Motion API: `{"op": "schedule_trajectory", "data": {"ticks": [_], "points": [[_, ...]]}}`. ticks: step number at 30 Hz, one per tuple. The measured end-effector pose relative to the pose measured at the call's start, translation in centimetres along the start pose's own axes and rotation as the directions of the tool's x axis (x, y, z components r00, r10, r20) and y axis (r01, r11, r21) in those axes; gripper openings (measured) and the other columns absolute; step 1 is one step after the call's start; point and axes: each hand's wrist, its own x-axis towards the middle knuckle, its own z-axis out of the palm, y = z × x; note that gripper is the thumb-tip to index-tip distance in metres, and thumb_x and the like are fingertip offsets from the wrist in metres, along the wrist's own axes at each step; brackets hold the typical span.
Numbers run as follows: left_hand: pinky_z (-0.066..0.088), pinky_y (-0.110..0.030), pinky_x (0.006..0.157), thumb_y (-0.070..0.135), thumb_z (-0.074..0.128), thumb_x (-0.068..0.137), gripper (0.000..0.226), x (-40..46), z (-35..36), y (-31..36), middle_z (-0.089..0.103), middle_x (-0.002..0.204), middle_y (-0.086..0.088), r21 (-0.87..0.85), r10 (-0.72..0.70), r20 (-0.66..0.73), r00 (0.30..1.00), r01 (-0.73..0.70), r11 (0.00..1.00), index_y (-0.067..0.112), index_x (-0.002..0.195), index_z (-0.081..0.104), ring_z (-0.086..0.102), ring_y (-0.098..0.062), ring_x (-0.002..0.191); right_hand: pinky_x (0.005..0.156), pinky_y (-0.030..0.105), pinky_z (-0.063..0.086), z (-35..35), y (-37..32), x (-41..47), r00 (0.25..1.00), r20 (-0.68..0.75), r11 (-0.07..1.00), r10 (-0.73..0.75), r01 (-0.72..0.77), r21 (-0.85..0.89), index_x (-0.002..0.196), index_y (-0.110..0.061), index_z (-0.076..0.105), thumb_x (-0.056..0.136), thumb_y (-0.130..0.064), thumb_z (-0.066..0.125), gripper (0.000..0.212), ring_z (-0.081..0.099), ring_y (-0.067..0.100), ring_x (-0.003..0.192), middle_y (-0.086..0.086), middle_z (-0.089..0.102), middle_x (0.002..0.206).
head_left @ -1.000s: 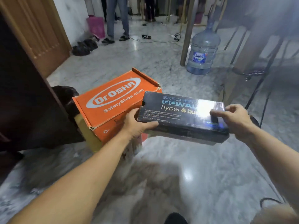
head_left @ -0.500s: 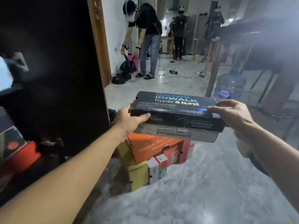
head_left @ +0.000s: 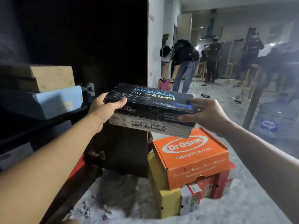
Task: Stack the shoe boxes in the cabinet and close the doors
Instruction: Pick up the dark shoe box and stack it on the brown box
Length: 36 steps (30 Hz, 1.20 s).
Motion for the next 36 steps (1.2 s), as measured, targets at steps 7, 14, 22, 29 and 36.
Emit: {"op": "schedule_trajectory", "data": {"ticks": [7,14,22,29,36], "points": [[0.054,-0.048,0.091,0.057,0.083,0.045,0.072,3.3,-7.9,1.7,0.071,0.109,0.001,-0.056,-0.052,-0.24,0.969,0.04,0.998,0.025,0.106,0.064,0.066,-0.024,0.102,0.067,0.025,0.06,6.4,-6.2,3.4,0.981,0.008,0.981,-0.195,0.194,0.012,0.13,-0.019,0.061,0.067,-0.034,0.086,0.07,0.068,0.013,0.085,-0.001,0.066,0.106],[0.048,-0.054,0.098,0.056,0.085,0.048,0.095,6.6,-14.1,4.8,0.06,0.129,-0.005,-0.14,-0.033,-0.424,0.905,-0.029,0.99,0.02,0.129,0.051,0.06,-0.03,0.115,0.086,0.035,0.058,11.7,-12.4,7.5,0.959,-0.032,0.952,-0.283,0.285,0.114,0.127,-0.022,0.063,0.062,-0.039,0.088,0.072,0.068,0.011,0.086,-0.005,0.069,0.099],[0.05,-0.034,0.088,0.033,0.076,0.08,0.045,12.2,-19.8,9.4,0.069,0.111,0.0,-0.033,0.115,-0.558,0.822,-0.16,0.987,0.015,0.118,0.061,0.063,-0.02,0.102,0.088,0.023,0.053,16.2,-18.5,11.8,0.925,-0.053,0.901,-0.375,0.378,0.214,0.133,-0.02,0.059,0.064,-0.025,0.089,0.075,0.064,0.006,0.094,-0.003,0.068,0.11],[0.044,-0.046,0.104,0.037,0.075,0.082,0.063,16.5,-23.5,10.0,0.056,0.134,-0.003,0.009,0.068,-0.568,0.82,-0.077,0.997,0.016,0.135,0.049,0.054,-0.026,0.121,0.091,0.038,0.053,22.6,-24.3,14.7,0.888,-0.099,0.856,-0.449,0.459,0.239,0.108,-0.023,0.073,0.067,-0.033,0.084,0.043,0.058,0.021,0.112,-0.017,0.054,0.078],[0.055,-0.051,0.088,0.051,0.081,0.054,0.091,20.1,-25.9,6.5,0.065,0.124,-0.011,-0.105,-0.06,-0.442,0.895,0.015,0.994,0.024,0.136,0.053,0.066,-0.034,0.104,0.082,0.033,0.054,28.5,-28.7,17.0,0.859,0.008,0.84,-0.512,0.499,0.215,0.129,-0.013,0.057,0.09,-0.038,0.064,0.047,0.064,0.024,0.096,0.007,0.067,0.108]]}}
